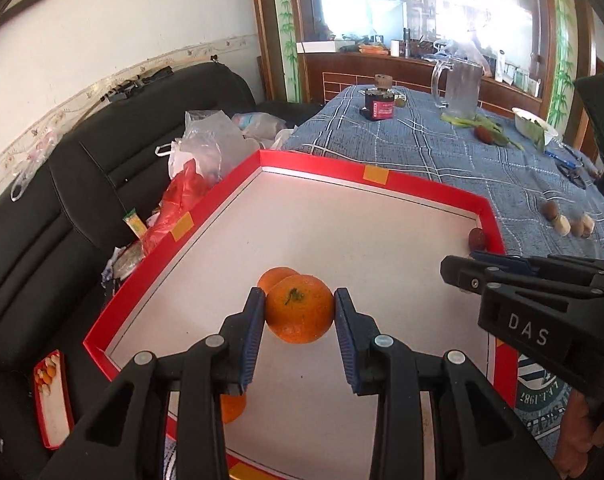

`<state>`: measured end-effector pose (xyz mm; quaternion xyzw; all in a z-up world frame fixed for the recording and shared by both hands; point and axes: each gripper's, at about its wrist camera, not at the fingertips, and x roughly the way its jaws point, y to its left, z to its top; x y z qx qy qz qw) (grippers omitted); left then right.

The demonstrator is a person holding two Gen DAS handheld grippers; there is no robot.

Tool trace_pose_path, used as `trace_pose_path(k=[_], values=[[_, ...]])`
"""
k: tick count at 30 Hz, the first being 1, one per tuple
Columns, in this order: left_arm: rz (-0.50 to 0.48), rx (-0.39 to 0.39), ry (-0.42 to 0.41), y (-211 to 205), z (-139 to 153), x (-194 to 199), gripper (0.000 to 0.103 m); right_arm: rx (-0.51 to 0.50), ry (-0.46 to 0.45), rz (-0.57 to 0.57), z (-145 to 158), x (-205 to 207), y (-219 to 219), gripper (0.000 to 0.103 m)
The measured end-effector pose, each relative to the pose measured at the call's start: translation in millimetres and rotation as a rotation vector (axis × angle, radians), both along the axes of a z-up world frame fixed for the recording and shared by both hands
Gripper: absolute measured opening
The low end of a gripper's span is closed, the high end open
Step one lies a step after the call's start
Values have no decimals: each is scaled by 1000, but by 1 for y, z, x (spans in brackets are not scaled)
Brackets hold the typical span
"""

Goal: Organize fruits
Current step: 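Carry the orange and yam piece to the tray and release both, then move both open tools away from the tray toward the fruit row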

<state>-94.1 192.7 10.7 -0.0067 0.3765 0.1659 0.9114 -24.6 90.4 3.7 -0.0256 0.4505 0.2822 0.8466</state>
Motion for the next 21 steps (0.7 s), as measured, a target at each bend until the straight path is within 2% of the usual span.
trace_pose_path(k=[9, 12, 14, 16, 21], values=[[22, 45, 37, -9, -7, 5, 36, 13, 73, 21, -12, 10, 1, 26], [34, 60, 36, -10, -5, 4, 44, 18, 79, 24, -13, 12, -1, 27], [42, 64, 33, -11, -3, 3, 55, 13, 82, 31, -13, 13, -2, 27], [48, 63, 21, -14, 1, 2, 59, 25, 93, 34, -12, 13, -4, 27], [49, 61, -18, -25, 13, -3, 71, 118, 92, 15, -1, 15, -27, 27]])
